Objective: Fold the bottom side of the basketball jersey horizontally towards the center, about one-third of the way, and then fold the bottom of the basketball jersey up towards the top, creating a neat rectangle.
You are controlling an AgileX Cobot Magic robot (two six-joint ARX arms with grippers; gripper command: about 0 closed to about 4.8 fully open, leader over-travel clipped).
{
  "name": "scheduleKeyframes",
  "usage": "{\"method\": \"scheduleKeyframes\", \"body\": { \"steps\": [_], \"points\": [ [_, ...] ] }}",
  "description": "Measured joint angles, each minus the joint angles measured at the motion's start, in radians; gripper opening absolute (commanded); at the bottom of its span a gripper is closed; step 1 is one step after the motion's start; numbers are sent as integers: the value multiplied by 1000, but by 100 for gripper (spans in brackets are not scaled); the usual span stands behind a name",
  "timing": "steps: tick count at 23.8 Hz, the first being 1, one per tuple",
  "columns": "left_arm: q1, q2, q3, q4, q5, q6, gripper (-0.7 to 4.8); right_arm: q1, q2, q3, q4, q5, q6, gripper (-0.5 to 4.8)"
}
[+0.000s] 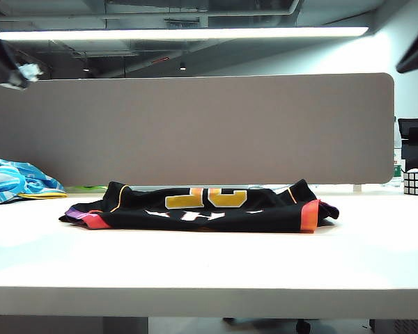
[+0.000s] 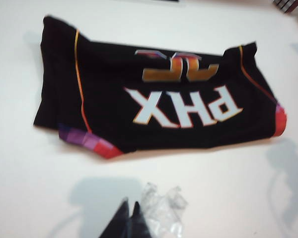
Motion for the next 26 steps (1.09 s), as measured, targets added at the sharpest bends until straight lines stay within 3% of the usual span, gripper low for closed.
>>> {"method": "scheduleKeyframes", "body": {
  "steps": [11,16,22,26],
  "points": [
    [-183,-390,-435,283,-272,-124,-5,2,-335,-261,119,226,48,-5],
    [-207,-502,-570,422,-291,-168,-5,18,-449,-385,255,260,58,-5],
    [-207,-651,-732,574,-299,-159,-5,89,-618,-652,436,469,74,-5],
    [-207,-700,-793,609,-299,-178,-5,89,-654,-729,468,494,74,-6]
  ]
}}
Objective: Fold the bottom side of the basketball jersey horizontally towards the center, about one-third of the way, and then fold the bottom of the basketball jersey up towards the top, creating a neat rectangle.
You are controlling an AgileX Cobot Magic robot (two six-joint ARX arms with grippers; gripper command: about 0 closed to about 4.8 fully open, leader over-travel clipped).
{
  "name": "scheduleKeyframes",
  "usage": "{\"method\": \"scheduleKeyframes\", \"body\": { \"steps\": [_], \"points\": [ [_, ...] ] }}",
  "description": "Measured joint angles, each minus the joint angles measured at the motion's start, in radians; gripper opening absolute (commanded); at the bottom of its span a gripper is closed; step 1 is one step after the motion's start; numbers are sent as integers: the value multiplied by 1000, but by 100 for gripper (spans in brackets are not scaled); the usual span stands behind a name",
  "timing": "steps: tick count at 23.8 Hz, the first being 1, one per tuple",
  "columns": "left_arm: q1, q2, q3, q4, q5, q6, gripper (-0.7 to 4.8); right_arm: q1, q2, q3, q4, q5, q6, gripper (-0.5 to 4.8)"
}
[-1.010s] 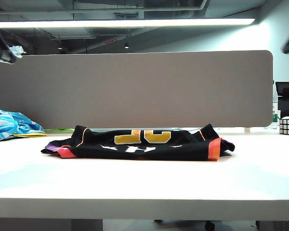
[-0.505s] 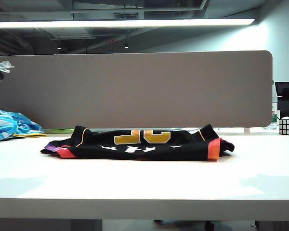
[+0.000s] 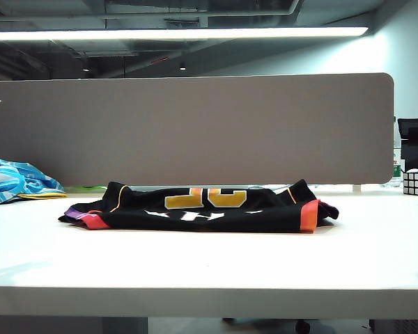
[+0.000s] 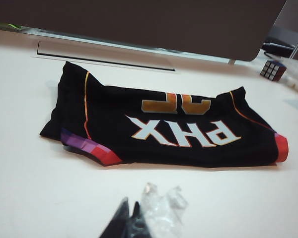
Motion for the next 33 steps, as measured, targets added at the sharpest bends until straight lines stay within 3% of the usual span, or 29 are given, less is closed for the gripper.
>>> {"method": "scheduleKeyframes", "body": {
  "steps": [10,14,17,20,24,33],
  "points": [
    [0,-206,-52,-24,20,-31,-5,-1,-141,-76,-25,-16,-57,-5],
    [2,-364,-50,-130,1,-9,-5,-1,-256,-76,-98,-24,-74,-5],
    [1,-359,-53,-251,-52,29,-5,-6,-309,-75,-174,-31,-89,-5],
    [2,-359,-52,-239,-176,105,-5,-8,-320,-75,-157,-19,-130,-5],
    [2,-359,-52,-238,-302,135,-5,-8,-320,-75,-159,40,-163,-5],
    [2,-359,-52,-226,-338,154,-5,-8,-320,-76,-159,47,-214,-5]
  ]
}}
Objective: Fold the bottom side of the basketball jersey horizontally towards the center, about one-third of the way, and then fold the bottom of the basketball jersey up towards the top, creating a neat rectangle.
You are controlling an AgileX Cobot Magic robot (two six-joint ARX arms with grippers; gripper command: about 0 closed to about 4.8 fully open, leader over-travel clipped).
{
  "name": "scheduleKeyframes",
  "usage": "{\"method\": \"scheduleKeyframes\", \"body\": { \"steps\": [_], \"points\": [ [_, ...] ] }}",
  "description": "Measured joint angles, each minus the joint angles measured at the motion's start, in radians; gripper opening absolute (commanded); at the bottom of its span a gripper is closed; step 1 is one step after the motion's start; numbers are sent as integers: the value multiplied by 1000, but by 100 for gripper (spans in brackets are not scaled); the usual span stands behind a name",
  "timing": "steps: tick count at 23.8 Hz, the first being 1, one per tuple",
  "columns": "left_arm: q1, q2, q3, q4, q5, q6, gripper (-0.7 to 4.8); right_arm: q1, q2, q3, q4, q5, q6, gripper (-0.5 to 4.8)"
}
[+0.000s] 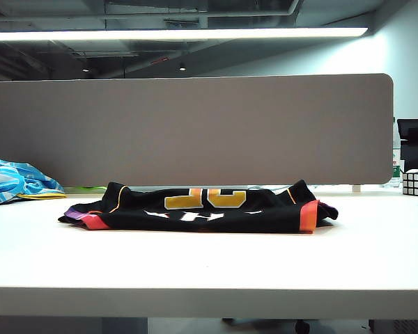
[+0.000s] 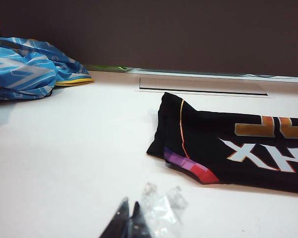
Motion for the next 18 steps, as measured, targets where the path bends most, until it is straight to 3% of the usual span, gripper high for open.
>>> {"method": "scheduleKeyframes", "body": {
  "steps": [18],
  "points": [
    [0,0,0,0,0,0,-5,1,0,0,7,0,0,-1]
  ]
}}
